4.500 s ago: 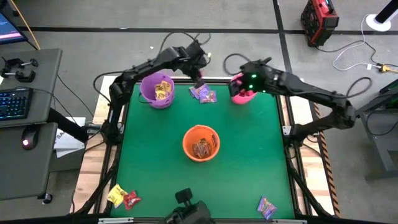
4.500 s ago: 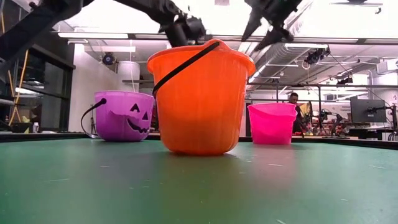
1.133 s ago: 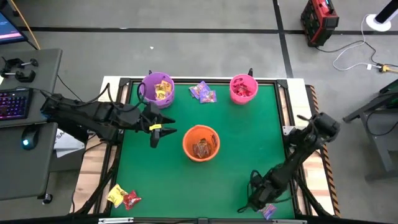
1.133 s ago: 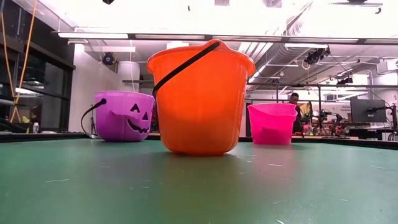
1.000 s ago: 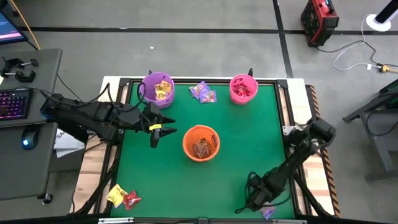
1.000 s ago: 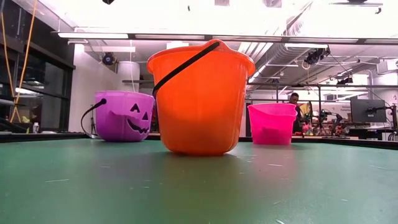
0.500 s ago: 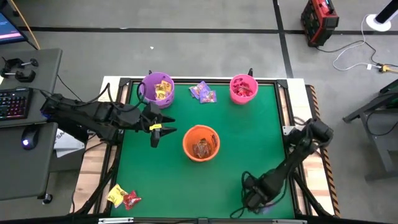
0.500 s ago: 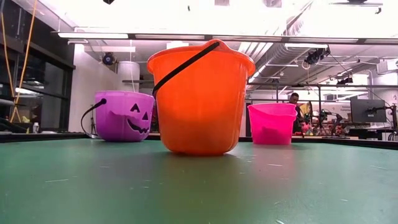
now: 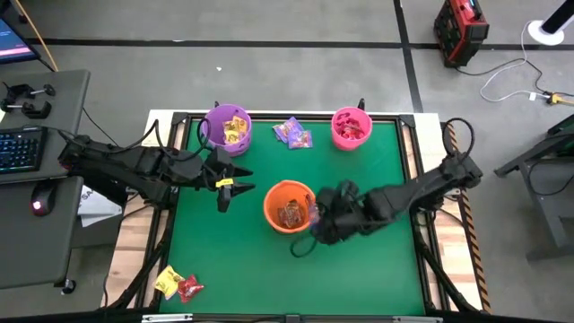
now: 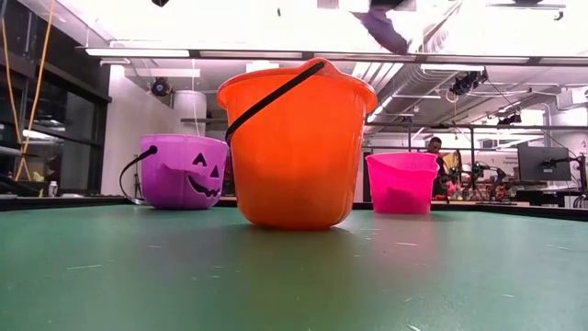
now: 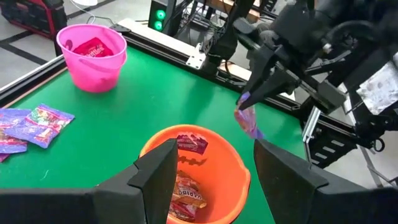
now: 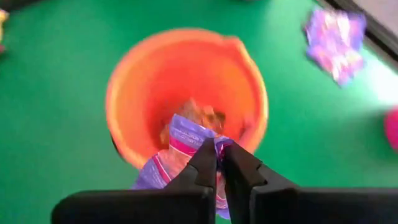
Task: Sort candy by brand, put in halloween buckets
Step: Put the violet candy into the orange bucket
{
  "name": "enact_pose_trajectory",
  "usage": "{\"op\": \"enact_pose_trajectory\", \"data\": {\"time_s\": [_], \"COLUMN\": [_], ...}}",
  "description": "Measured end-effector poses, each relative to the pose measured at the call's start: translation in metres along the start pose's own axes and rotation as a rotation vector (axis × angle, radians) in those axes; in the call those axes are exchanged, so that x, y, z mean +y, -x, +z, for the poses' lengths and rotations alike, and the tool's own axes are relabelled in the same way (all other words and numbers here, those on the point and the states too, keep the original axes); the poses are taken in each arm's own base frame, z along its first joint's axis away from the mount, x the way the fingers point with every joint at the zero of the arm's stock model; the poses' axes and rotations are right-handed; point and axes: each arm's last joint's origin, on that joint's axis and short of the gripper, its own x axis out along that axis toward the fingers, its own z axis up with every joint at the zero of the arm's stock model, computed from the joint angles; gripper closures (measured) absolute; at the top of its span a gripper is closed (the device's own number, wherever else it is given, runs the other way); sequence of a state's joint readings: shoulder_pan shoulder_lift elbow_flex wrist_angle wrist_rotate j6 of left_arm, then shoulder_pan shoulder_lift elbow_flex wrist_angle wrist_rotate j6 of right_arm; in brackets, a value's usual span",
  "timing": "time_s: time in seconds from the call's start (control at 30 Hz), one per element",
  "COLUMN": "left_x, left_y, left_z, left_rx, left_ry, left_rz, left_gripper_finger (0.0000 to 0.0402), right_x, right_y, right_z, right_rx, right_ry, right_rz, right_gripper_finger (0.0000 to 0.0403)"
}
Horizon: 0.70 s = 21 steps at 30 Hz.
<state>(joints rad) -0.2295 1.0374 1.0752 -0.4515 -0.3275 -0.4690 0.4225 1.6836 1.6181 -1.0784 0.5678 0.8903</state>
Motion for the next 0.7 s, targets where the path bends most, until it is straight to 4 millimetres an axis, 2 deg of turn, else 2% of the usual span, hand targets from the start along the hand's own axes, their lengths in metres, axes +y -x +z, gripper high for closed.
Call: {"op": "enact_pose_trajectory", "data": {"time_s": [0.17,0.3,0.47,0.6,0.7], "left_x": [0.0,0.0,0.0,0.0,0.0], "left_y": [0.0,0.0,0.0,0.0,0.0], "left_z": [0.0,0.0,0.0,0.0,0.0], "left_rx": [0.0,0.0,0.001,0.001,0.001], "left_ry": [0.0,0.002,0.009,0.009,0.009], "left_rz": [0.0,0.0,0.0,-0.001,-0.001], "left_gripper_finger": [0.0202,0.0202,0.0202,0.0202,0.0202], "right_x": [-0.003,-0.008,-0.007,-0.007,-0.012], "right_y": [-0.021,-0.045,-0.068,-0.068,-0.061], "right_z": [0.028,0.039,0.044,0.048,0.049], "right_rx": [-0.071,-0.034,0.008,-0.015,0.005], "right_ry": [0.054,0.051,0.068,0.097,0.123], "right_rz": [0.061,0.069,0.115,0.124,0.155], "right_gripper_finger": [0.0393,0.036,0.0269,0.0182,0.0133]}}
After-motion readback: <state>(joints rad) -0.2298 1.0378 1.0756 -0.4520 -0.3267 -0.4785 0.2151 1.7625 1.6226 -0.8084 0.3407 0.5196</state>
